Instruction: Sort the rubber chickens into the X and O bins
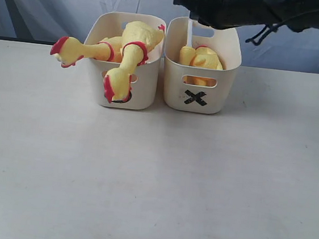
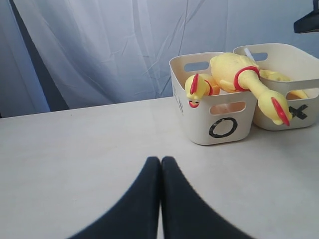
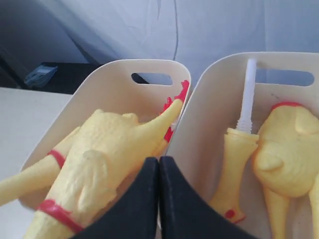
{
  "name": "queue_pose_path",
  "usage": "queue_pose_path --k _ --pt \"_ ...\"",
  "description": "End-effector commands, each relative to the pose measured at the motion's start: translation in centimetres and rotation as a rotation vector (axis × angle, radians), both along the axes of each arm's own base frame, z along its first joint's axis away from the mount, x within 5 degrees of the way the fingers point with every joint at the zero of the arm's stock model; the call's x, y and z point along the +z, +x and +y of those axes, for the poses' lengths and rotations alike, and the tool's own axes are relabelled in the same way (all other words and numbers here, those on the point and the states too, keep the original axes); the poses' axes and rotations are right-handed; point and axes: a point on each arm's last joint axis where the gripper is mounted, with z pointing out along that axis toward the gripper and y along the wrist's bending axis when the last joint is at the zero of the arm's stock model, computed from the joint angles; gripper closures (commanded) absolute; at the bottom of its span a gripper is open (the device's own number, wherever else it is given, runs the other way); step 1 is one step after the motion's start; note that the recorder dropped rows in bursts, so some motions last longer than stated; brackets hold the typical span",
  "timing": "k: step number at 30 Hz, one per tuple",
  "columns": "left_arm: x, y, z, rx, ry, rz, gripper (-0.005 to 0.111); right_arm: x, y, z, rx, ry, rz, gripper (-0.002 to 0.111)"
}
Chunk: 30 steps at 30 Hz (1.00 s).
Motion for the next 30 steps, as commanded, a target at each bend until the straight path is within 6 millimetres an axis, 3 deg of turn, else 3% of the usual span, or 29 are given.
queue_pose_path --k 1,4,10,14,30 --pt "-0.1 0.0 0.1 0.006 0.010 -0.011 0.107 3.2 -2.1 -0.9 0.115 -0.163 -0.057 0.108" --pt "-0.1 0.0 0.1 0.006 0.010 -0.011 0.107 5.4 -4.3 -2.1 0.163 -0.249 -0.046 0.108" --pt "-0.1 0.0 0.1 0.006 0.010 -0.011 0.107 6.8 -7.9 -4.8 0.162 -0.299 -0.013 0.108" --pt "-0.1 0.0 0.1 0.008 0.012 -0.011 0.107 6.6 -11.2 -6.4 0.157 -0.356 -0.037 0.108" --pt "-0.3 -0.1 0.2 0.019 0.033 0.007 0.107 5.9 -25.5 -11.5 0.112 -0.253 -0.179 0.108"
